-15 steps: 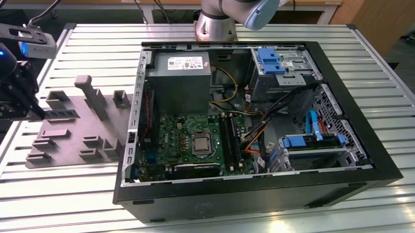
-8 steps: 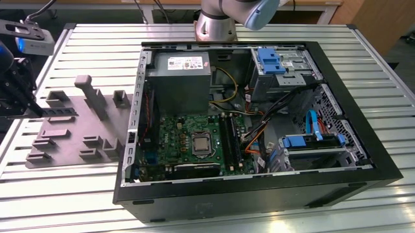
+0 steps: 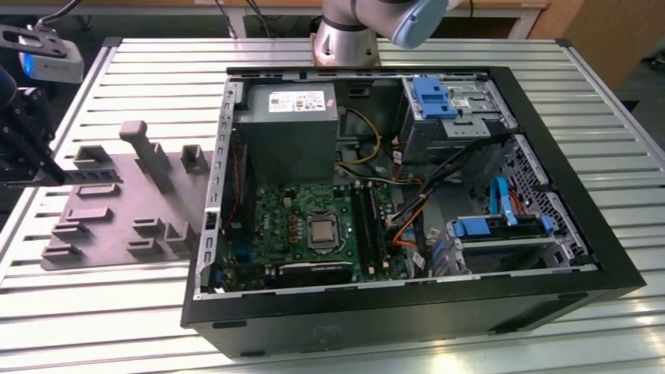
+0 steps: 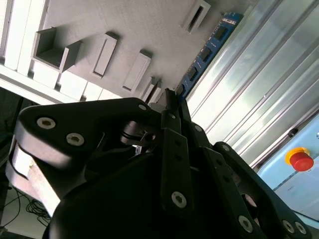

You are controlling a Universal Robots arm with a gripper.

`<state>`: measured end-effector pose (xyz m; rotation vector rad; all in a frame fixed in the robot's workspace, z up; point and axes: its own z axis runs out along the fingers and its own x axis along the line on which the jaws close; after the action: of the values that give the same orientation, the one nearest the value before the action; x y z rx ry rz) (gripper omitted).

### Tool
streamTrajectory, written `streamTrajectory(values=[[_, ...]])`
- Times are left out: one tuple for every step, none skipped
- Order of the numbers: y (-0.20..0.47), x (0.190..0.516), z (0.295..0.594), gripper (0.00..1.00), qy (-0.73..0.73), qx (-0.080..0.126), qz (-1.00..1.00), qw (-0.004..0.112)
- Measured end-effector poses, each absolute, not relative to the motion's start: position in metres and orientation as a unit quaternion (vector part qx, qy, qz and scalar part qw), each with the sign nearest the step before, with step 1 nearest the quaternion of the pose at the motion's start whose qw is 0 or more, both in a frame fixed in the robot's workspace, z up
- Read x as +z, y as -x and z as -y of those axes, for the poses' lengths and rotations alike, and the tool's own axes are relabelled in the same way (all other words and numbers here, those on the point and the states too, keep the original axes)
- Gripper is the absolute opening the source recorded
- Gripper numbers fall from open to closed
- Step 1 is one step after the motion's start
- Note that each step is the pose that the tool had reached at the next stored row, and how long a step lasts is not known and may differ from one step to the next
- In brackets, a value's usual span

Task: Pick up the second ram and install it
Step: 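Pick up the second ram and move it above second insertion slot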

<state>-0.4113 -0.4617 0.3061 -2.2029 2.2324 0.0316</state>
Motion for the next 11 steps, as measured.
streamTrajectory(values=[[0.411,0.307,0.462,0.14,0.702,0.01,-0.712,0.003],[0.411,0.308,0.462,0.14,0.702,0.01,-0.712,0.003],[0.411,0.309,0.462,0.14,0.702,0.01,-0.712,0.003],[0.411,0.31,0.462,0.14,0.702,0.01,-0.712,0.003],[0.411,0.311,0.462,0.14,0.702,0.01,-0.712,0.003],[0.411,0.312,0.461,0.14,0.702,0.01,-0.712,0.003],[0.411,0.313,0.461,0.14,0.702,0.01,-0.712,0.003],[0.411,0.314,0.461,0.14,0.702,0.01,-0.712,0.003],[0.411,0.315,0.461,0.14,0.702,0.01,-0.713,0.003],[0.411,0.317,0.461,0.14,0.701,0.01,-0.713,0.003],[0.411,0.318,0.461,0.14,0.701,0.01,-0.713,0.003]])
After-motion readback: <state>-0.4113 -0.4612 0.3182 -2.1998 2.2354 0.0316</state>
